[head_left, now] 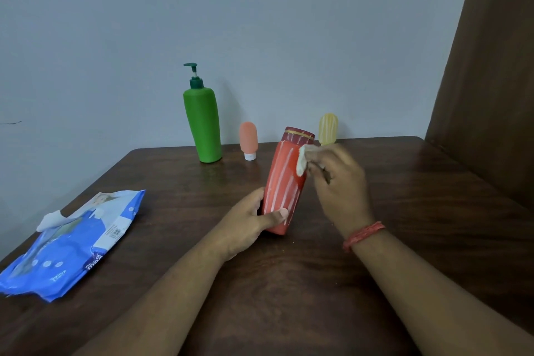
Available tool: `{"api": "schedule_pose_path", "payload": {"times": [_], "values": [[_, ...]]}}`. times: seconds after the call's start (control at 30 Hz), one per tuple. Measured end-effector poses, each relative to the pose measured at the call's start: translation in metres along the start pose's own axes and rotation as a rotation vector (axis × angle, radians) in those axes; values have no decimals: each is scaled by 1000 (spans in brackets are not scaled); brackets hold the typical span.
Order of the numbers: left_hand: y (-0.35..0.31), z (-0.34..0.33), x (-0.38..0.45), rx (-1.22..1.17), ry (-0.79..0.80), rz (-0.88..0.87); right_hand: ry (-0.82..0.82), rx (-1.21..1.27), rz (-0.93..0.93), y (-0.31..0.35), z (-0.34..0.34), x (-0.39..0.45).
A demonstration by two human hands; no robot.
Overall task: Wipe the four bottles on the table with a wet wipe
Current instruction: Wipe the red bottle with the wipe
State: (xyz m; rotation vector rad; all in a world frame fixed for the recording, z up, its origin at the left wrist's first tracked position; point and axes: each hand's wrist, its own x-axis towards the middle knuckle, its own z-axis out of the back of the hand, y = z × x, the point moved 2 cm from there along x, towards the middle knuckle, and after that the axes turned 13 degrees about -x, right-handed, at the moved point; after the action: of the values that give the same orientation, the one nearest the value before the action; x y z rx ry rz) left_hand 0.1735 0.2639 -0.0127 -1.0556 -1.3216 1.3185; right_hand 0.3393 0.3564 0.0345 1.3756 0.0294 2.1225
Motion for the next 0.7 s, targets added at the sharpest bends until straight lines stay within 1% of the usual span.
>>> {"api": "schedule_pose_path", "payload": {"times": [0.07,0.1,0.13,0.23,0.27,0.3,0.37,0.43,0.47,0.5,0.6,0.63,0.7], "values": [[-1,4,1,-72,-44,-32,84,-1,103,9,-6,-6],[-1,7,1,-90,-55,-36,92,-6,129,12,-9,-8],[0,8,1,-89,-47,-33,70,-4,118,12,-10,-7],[2,6,0,-21,40,5,-60,58,-39,1,-4,3],[2,6,1,-4,59,19,-75,78,-72,-2,-2,4],[2,5,1,-2,64,22,-69,93,-76,-3,-1,2],[3,8,2,-49,40,-1,-11,120,-28,3,-4,-4],[2,11,3,-114,9,-25,57,86,39,11,-9,-9],[2,12,4,-121,7,-26,62,71,50,13,-10,-9],[2,13,4,-113,13,-24,35,75,37,13,-10,-6],[4,10,4,-20,64,15,-83,106,-84,3,-4,2],[5,10,4,1,77,22,-82,91,-106,2,-1,2],[5,10,4,16,76,26,-40,54,-86,3,1,-1]]}}
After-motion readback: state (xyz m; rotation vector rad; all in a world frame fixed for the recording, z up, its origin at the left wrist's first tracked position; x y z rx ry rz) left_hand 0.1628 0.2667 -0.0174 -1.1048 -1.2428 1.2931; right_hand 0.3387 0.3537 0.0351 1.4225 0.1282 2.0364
